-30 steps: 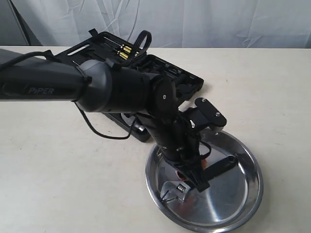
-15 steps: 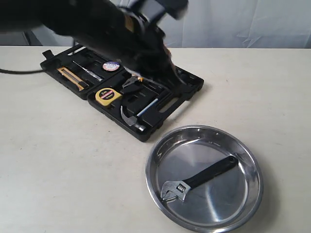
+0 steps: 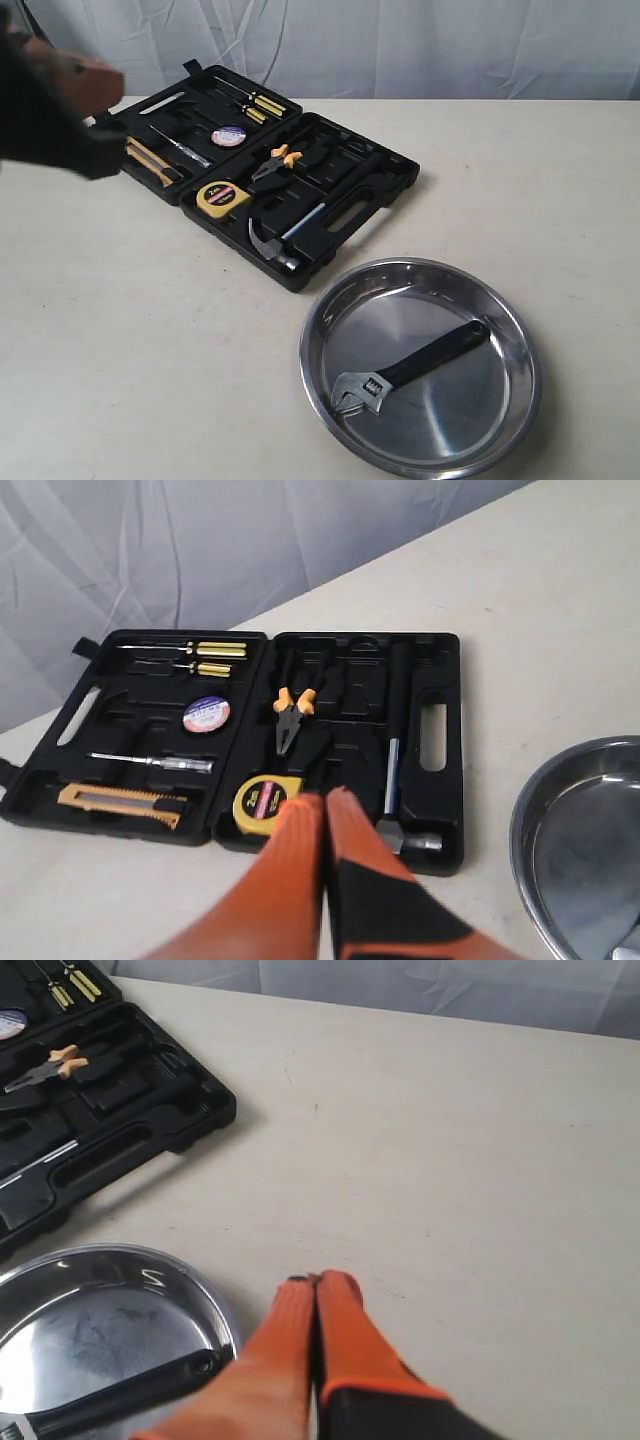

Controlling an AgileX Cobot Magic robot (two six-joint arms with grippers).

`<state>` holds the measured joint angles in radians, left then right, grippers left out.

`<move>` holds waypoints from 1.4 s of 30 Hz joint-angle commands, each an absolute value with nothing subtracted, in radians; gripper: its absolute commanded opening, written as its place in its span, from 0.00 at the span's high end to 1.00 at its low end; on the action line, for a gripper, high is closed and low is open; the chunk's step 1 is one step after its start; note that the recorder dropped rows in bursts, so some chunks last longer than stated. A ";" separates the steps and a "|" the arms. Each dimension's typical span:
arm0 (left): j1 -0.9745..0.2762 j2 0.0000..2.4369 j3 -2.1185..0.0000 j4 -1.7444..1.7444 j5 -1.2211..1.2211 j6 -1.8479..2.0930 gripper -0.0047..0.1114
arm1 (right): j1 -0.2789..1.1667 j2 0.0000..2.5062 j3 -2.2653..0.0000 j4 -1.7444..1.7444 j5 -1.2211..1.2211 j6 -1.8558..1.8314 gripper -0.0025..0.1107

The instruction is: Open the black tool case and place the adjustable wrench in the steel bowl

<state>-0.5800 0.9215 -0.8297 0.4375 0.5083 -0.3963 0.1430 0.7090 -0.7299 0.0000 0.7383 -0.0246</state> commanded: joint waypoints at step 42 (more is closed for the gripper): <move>-0.579 0.234 -0.487 0.575 0.789 -0.494 0.96 | 0.140 0.605 -0.543 0.193 0.594 -0.078 0.99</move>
